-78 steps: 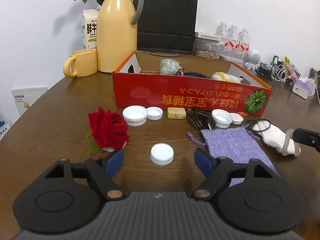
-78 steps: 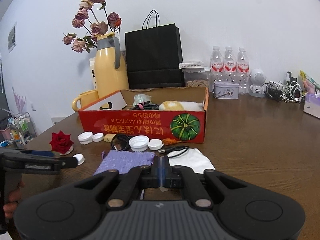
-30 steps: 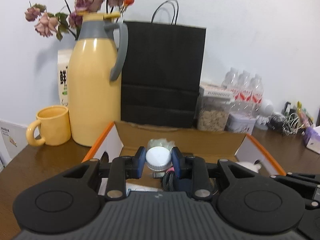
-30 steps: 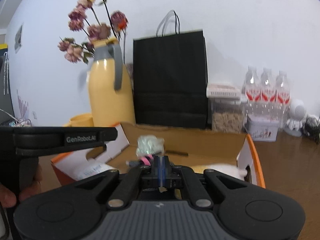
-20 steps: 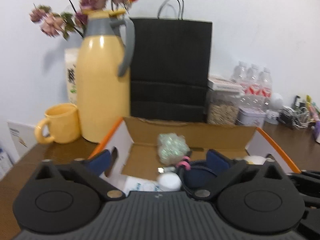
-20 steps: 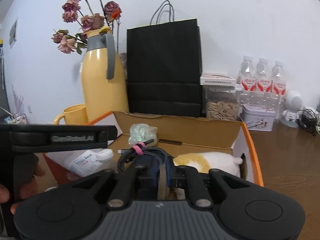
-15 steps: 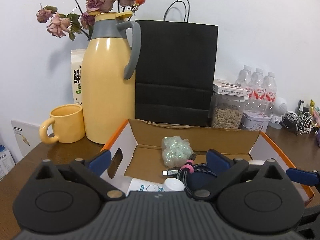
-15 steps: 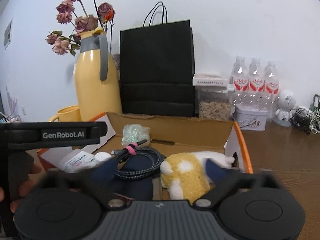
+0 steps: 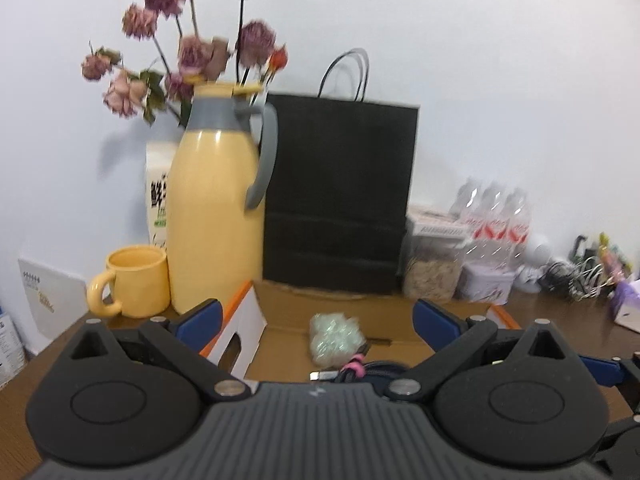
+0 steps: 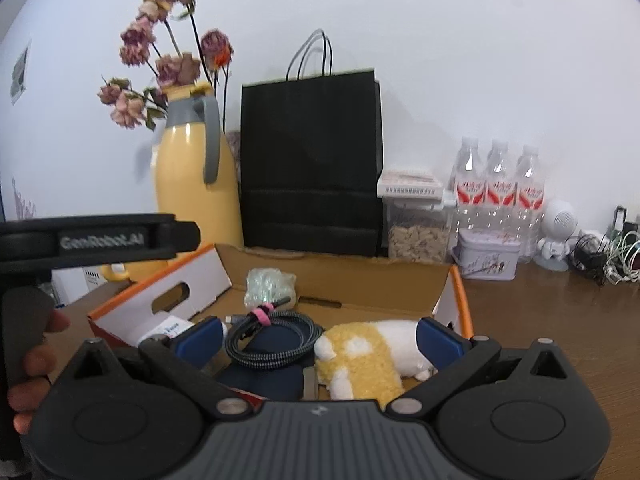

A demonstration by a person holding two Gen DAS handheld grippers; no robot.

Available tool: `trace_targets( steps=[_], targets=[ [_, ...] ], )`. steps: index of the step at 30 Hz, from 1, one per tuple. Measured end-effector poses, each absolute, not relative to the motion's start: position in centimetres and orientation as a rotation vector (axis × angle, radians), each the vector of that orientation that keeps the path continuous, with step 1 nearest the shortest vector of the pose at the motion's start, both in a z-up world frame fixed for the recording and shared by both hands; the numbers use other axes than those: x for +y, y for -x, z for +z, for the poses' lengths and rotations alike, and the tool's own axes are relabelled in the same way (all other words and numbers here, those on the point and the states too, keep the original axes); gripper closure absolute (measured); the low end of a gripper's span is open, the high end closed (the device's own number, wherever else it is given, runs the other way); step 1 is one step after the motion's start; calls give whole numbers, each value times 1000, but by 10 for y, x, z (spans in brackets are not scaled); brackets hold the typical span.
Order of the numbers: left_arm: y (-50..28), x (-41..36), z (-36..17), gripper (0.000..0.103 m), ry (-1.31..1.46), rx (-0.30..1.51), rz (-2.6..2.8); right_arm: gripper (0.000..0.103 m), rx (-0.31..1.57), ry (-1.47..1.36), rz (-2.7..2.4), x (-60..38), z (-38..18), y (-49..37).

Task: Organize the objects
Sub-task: 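Move the right tool to the white cloth and grasp it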

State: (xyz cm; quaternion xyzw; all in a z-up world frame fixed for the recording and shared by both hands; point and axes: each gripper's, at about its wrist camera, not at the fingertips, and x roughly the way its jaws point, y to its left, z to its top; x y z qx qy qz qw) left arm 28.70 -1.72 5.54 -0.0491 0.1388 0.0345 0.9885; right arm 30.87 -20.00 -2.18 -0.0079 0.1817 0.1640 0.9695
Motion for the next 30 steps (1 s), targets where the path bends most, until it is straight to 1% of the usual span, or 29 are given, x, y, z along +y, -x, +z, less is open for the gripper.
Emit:
trace_targets(
  steps=[7, 13, 21, 30],
  targets=[
    [-250, -21, 65, 0, 67, 238, 27, 0, 314, 30, 346, -216, -6, -277],
    [-227, -22, 61, 0, 54, 280, 12, 0, 329, 83, 353, -227, -10, -252],
    [-196, -24, 50, 0, 16, 352, 13, 0, 417, 128, 341, -252, -31, -223],
    [-168, -21, 25, 0, 9, 448, 42, 0, 544, 167, 326, -280, -62, -201]
  ],
)
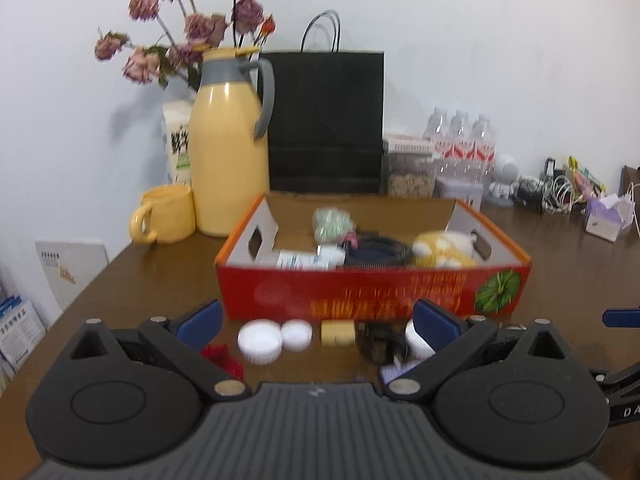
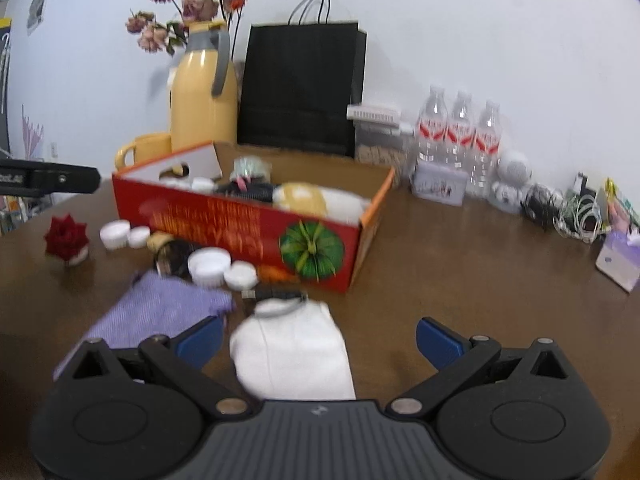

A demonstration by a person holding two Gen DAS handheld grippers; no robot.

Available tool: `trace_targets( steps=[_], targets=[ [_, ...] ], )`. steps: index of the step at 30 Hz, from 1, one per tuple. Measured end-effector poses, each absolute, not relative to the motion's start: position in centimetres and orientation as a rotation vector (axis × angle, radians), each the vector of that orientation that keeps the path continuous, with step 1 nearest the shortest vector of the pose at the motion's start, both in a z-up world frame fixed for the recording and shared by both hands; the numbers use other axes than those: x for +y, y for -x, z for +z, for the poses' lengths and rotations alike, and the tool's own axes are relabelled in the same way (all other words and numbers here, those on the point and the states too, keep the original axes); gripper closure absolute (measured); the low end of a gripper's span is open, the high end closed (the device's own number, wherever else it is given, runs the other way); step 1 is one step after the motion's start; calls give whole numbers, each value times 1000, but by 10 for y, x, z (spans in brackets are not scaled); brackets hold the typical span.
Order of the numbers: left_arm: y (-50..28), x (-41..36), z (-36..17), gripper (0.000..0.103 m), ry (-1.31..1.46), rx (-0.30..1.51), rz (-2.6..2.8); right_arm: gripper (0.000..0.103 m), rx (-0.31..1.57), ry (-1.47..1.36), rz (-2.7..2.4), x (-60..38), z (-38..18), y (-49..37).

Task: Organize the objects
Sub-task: 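Move the right tool to the white cloth and grasp it, then grasp the purple drawstring pouch with the left tool while the right tool holds the cloth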

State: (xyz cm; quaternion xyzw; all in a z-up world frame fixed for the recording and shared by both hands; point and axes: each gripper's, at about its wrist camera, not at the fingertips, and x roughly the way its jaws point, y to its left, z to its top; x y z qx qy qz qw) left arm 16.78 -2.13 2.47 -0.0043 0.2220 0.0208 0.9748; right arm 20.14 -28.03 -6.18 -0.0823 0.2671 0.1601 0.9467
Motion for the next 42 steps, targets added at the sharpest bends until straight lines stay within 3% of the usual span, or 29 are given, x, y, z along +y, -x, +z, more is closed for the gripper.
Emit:
trace_targets(
  steps=[20, 22, 24, 25, 42],
  targets=[
    [-145, -19, -4, 0, 55, 561, 76, 1, 697, 127, 405, -275, -91, -238],
    [-146, -21, -5, 0, 58, 567, 73, 10, 690, 124, 410, -275, -90, -236],
    [-145, -24, -6, 0, 56, 571, 67, 32, 670, 119, 409, -276, -88, -233],
    [-145, -26, -6, 0, 54, 573, 65, 35, 662, 118, 402, -277, -87, -230],
    [-149, -54, -13, 0, 73, 632, -9, 44, 576, 122, 315, -283, -79, -184]
  ],
)
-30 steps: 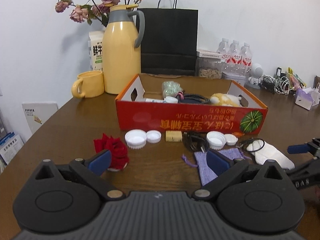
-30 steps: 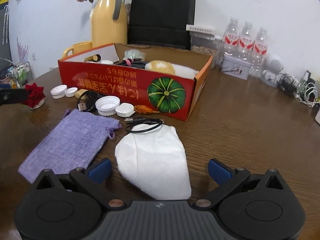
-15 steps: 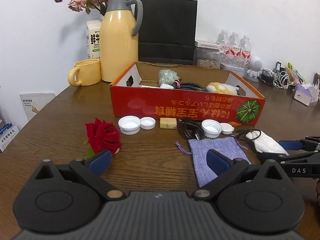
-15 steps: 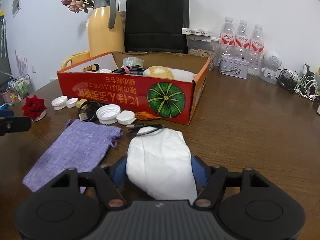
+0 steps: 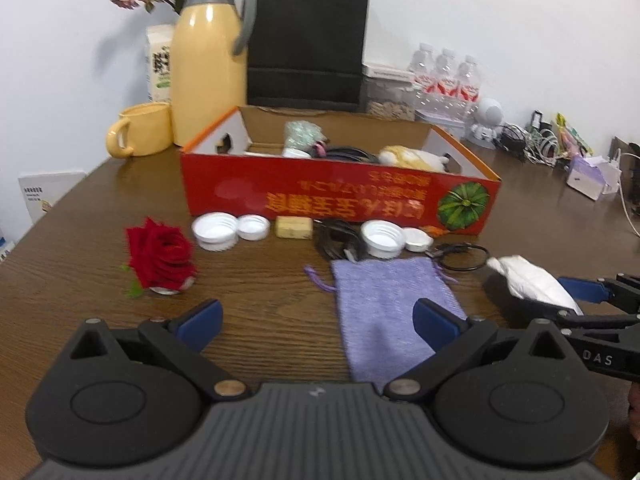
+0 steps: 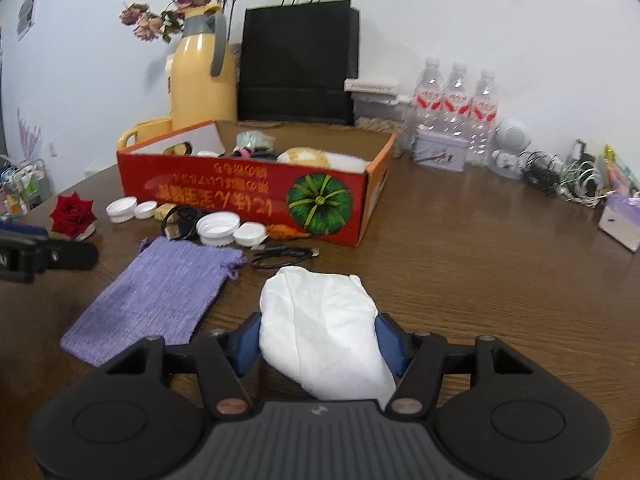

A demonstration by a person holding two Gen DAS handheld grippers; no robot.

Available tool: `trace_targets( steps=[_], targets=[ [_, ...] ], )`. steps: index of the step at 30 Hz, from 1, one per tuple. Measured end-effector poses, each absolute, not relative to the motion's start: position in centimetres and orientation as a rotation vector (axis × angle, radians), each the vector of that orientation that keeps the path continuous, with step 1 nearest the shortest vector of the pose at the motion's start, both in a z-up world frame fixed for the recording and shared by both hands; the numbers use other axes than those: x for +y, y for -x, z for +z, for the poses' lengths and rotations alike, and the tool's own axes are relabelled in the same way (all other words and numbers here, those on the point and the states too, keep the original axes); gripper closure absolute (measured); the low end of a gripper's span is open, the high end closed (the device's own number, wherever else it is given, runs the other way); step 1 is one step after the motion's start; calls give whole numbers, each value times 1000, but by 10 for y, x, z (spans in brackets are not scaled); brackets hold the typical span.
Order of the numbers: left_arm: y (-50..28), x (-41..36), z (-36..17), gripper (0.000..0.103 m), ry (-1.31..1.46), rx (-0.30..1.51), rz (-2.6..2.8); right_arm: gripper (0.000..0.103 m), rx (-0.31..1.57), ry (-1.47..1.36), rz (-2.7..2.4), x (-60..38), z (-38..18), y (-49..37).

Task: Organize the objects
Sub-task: 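Grasp the purple drawstring pouch with the left tool while the right tool holds the cloth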

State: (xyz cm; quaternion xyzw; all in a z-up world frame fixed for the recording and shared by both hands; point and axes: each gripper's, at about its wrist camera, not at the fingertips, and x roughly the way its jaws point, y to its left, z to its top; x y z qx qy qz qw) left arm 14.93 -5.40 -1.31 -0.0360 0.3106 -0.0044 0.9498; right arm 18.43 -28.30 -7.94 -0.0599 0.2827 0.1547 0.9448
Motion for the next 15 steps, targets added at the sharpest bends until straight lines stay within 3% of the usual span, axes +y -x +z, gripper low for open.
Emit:
trace_targets(
  steps=[15],
  targets=[
    [-182, -104, -40, 0, 64, 728, -13, 44, 503, 108, 280, -290, -73, -174]
  ],
)
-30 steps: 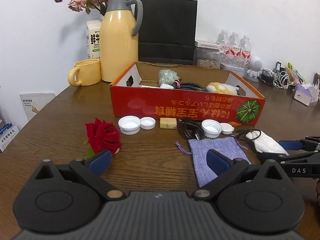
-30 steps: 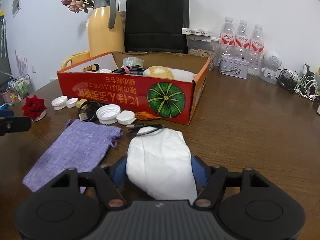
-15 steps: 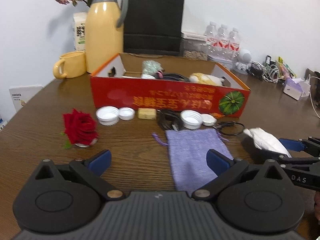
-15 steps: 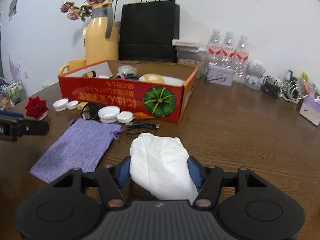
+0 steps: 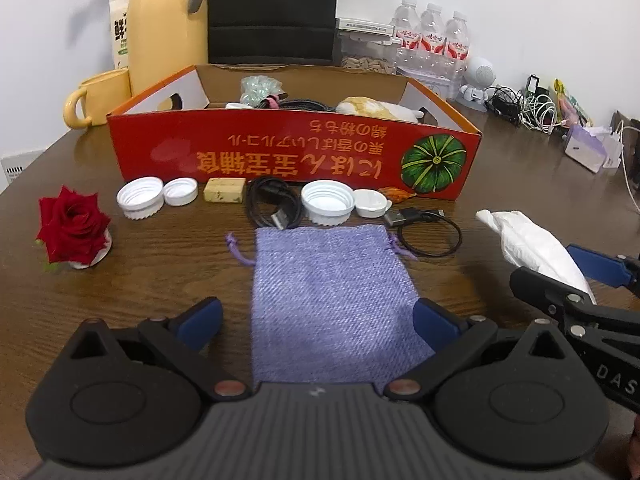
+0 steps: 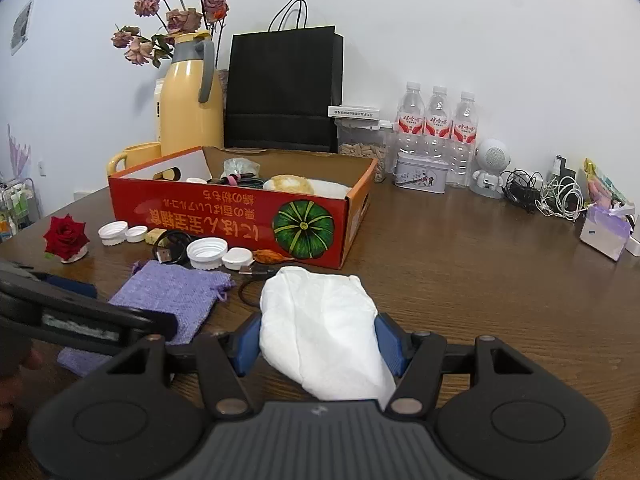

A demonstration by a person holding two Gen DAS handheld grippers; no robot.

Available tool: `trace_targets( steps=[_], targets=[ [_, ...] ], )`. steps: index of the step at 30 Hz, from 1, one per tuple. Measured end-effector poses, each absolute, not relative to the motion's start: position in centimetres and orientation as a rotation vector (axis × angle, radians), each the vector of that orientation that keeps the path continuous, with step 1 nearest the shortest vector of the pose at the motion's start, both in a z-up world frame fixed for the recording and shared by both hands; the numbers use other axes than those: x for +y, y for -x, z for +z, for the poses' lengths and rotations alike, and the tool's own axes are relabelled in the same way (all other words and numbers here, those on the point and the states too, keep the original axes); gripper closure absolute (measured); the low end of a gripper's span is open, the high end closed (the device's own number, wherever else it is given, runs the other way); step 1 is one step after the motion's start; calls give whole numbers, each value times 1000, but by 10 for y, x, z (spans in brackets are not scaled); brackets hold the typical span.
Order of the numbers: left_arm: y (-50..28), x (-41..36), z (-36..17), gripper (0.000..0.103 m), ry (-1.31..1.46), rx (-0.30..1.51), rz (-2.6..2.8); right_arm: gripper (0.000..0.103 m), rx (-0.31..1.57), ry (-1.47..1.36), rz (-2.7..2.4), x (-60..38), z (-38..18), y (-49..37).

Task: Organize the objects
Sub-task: 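Grasp the purple drawstring pouch with the left tool while the right tool holds the cloth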

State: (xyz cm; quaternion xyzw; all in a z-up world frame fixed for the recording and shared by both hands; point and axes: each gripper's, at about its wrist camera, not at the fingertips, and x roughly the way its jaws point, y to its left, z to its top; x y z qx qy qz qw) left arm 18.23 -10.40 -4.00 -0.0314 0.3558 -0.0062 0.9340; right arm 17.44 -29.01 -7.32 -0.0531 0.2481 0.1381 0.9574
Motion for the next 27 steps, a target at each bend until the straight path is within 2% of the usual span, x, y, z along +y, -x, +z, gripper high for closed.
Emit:
trace_targets(
  steps=[10, 11, 13, 15, 16, 18, 20, 24, 27],
  targets=[
    [-183, -123, -47, 0, 0, 700, 4, 44, 497, 90, 291, -292, -73, -174],
    [-183, -122, -46, 2, 0, 698, 2, 44, 498, 90, 292, -292, -73, -174],
    [-179, -123, -45, 15, -3, 680, -11, 44, 498, 90, 290, -292, -73, -174],
    [-175, -122, -43, 40, -3, 660, -25, 44, 501, 90, 289, -292, -72, -174],
    [-174, -122, -42, 45, -1, 654, -37, 44, 504, 90, 288, -292, -73, -175],
    [-171, -119, -41, 64, 10, 645, -43, 44, 507, 89, 284, -292, -73, -175],
    [-169, -115, -41, 75, 20, 641, -45, 44, 509, 89, 281, -292, -73, -175],
    [-163, -107, -38, 88, 31, 630, -67, 44, 507, 93, 275, -292, -73, -175],
    [-155, -102, -33, 90, 23, 613, -82, 44, 487, 100, 277, -290, -72, -172]
  ],
)
